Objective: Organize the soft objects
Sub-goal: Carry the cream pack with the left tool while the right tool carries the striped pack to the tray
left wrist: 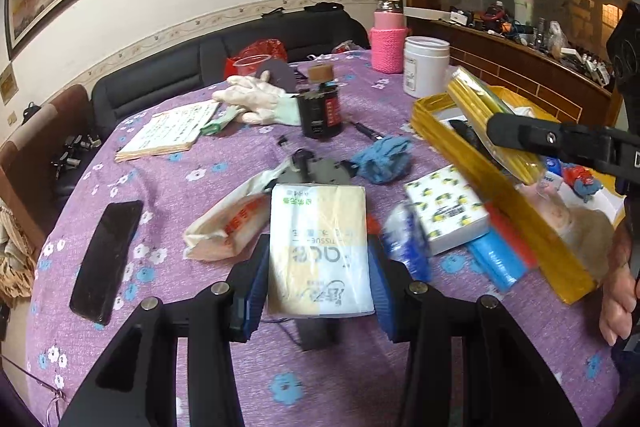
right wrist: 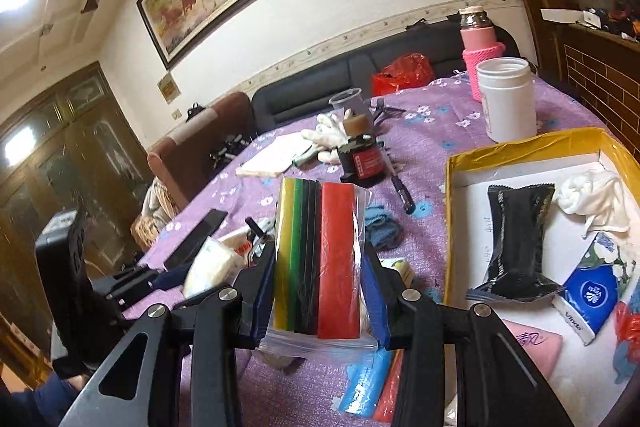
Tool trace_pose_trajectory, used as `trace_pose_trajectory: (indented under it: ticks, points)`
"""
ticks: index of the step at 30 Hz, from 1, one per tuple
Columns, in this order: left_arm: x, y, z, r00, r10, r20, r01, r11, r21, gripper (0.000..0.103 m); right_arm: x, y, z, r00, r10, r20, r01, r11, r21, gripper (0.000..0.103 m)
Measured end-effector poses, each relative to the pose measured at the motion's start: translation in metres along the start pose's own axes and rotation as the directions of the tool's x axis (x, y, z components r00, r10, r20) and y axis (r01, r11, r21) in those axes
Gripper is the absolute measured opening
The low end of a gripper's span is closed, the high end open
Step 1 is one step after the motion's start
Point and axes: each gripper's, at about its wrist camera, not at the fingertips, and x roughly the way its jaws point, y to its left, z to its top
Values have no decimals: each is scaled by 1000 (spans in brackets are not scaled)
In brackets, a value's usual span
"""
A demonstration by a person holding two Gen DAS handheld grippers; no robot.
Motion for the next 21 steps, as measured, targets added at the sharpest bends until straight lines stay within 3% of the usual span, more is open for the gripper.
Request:
trace_pose_trajectory:
  ticks: [6, 11, 21]
  points:
    - [1, -20, 15, 998, -60, -3, 60, 998, -6, 44, -17, -16, 9, 999, -11, 50, 8, 998, 56, 43]
    - [5, -53, 35, 991, -137, -4, 137, 991, 8, 44, -31, -39, 17, 991, -100, 85, 89, 988, 123, 43]
    - [33, -143, 69, 947, -316, -58, 317, 948, 16, 44, -62, -92, 28, 949, -297, 105, 260, 927, 272, 43]
